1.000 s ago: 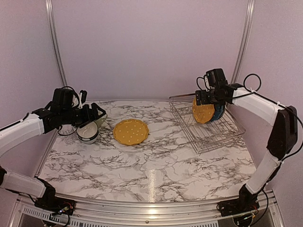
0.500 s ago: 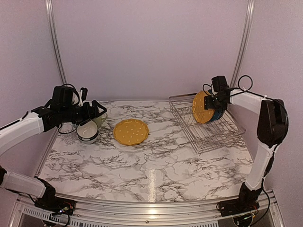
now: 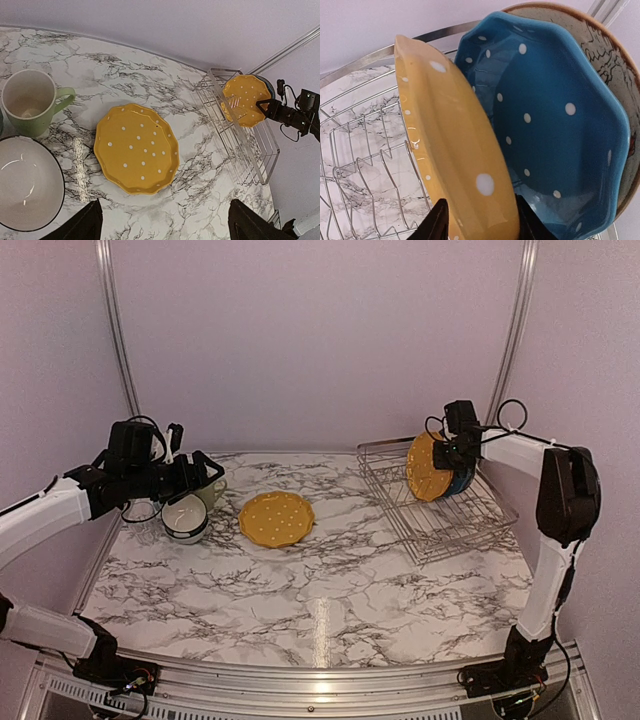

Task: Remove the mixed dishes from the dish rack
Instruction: Grab the plate from the dish rack.

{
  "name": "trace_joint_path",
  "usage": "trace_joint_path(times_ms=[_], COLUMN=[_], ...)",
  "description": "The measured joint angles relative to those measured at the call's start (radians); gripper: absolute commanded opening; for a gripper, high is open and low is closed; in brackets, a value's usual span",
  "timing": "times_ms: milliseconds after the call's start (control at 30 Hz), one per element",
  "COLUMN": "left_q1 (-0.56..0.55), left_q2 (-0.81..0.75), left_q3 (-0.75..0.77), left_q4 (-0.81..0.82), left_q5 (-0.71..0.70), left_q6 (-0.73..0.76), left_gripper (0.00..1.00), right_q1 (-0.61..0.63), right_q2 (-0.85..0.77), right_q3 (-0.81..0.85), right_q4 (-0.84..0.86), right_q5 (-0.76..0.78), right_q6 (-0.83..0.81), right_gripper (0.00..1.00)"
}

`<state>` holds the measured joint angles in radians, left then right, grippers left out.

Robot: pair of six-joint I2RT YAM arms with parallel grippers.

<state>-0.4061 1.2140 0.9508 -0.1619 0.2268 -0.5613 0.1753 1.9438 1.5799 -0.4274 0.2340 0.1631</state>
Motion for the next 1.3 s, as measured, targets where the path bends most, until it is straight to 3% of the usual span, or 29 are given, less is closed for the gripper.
trace_joint_path(times_ms=[300, 667, 933, 1300], left_q1=[0.0, 0.0, -0.004, -0.013], left_q2=[-0.007, -0.016, -0.016, -0.016], left_q3=[0.0, 0.0, 0.0, 0.0], left_q4=[-0.001, -0.001, 0.0, 0.0], left_q5=[-0.001, -0.003, -0.003, -0.003], left_q6=[0.0, -0.001, -0.007, -0.014], left_gripper=[0.9, 0.9, 0.9, 0.9], right_q1=[-0.006, -0.004, 0.012, 0.093], right_q2=[0.011, 0.006, -0.032, -0.119], right_q3=[0.019, 0.021, 0.012, 0.013], right_q4=[0.008, 0.012, -0.03, -0.101], right_q5=[-0.013, -0.026, -0.006, 0.166], right_q6=[-0.033, -0.071, -0.1, -0.171], right_gripper=[0.14, 0.01, 0.0, 0.0])
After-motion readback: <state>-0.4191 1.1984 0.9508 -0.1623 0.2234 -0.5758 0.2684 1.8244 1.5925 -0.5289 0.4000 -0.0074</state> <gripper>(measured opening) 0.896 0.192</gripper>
